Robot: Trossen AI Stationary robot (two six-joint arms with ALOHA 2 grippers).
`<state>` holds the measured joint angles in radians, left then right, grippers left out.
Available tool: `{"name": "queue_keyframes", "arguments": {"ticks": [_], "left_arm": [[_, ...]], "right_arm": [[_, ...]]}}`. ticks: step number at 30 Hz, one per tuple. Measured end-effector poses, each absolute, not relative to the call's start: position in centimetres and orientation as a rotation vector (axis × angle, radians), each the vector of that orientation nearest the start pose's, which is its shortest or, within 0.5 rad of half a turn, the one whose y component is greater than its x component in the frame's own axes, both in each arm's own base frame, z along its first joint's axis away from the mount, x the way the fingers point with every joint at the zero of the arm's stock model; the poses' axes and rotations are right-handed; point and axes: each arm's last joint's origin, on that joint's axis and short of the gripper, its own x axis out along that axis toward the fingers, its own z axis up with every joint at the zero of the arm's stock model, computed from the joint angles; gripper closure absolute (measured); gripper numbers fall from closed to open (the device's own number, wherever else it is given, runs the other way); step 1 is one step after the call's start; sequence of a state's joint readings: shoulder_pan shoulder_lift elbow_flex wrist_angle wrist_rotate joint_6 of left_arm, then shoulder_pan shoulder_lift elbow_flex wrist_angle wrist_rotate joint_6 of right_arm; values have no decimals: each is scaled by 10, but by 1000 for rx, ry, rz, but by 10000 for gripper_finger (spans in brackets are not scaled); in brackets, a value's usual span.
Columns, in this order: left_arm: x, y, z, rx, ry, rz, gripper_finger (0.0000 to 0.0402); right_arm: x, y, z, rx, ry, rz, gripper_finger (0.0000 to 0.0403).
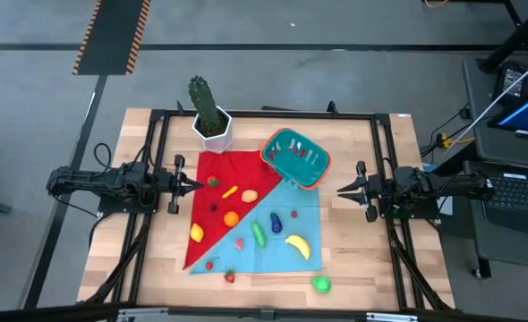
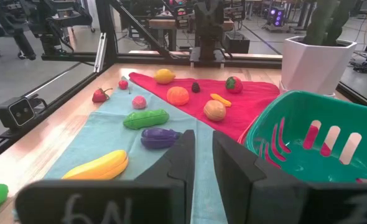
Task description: Build produce basket
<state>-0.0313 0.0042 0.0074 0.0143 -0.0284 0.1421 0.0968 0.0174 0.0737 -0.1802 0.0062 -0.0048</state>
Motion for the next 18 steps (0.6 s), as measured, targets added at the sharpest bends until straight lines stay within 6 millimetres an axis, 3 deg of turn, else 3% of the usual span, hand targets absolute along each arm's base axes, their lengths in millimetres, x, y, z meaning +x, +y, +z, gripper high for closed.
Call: {"name": "queue_keyframes", "arguments": {"ticks": [18], "left_arm": [[97,-2,167,142,-18,-2,401]], "right_arm": [[93,9,170,-42,121,92,343]]}}
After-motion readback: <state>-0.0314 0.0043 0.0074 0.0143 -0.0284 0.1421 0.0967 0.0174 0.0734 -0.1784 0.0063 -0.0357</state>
